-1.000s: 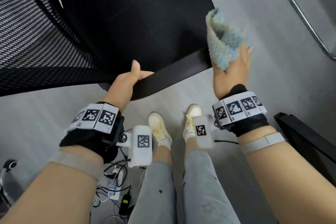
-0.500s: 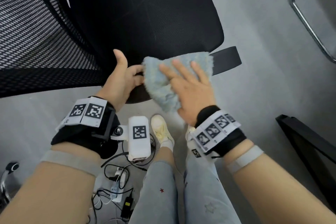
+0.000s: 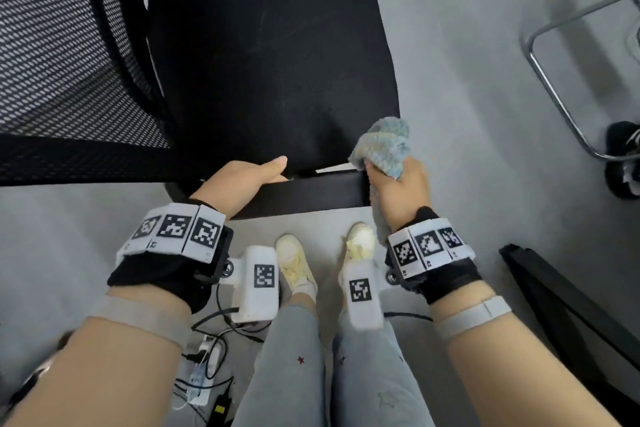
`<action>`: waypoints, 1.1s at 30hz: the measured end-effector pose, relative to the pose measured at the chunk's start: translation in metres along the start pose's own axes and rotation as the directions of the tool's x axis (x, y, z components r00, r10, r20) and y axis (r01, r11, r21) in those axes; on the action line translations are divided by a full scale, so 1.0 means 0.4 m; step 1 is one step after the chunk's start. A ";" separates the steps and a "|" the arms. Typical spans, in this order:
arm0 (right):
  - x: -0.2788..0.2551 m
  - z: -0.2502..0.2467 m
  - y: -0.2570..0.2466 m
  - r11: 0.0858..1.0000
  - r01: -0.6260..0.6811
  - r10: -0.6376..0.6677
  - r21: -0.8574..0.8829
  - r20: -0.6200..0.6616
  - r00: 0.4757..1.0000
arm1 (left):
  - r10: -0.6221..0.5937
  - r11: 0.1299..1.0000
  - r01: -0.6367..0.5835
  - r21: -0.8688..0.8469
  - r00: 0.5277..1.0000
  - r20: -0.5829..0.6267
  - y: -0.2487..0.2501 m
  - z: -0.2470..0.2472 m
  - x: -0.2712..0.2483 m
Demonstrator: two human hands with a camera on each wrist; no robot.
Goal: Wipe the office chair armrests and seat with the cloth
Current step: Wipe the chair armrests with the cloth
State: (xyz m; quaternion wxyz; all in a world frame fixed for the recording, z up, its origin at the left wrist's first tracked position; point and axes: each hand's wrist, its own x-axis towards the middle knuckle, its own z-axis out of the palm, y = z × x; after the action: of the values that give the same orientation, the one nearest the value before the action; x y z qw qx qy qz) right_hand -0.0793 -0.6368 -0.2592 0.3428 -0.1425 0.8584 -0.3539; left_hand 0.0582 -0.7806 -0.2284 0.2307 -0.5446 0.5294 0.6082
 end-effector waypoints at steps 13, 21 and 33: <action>-0.002 0.134 -0.106 0.944 -0.280 0.194 0.175 0.394 0.899 | 0.018 0.999 -0.021 0.033 0.994 0.111 0.018 -0.063 0.031; 0.247 -0.029 -0.173 0.912 -0.183 0.126 0.367 0.172 0.977 | 0.218 0.936 -0.258 -0.240 0.959 -0.182 0.269 -0.081 0.104; 0.796 -0.192 -0.504 0.907 0.136 -0.114 0.398 -0.078 0.990 | 0.281 0.770 -0.370 -0.520 0.928 -0.245 0.679 -0.109 0.280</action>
State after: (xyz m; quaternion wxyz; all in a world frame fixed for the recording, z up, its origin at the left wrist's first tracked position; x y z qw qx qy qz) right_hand -0.3626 -0.8956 -0.2328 0.3187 -0.1142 0.7651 -0.5478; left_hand -0.1900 -0.9434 -0.2166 -0.0888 -0.5324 0.4312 0.7230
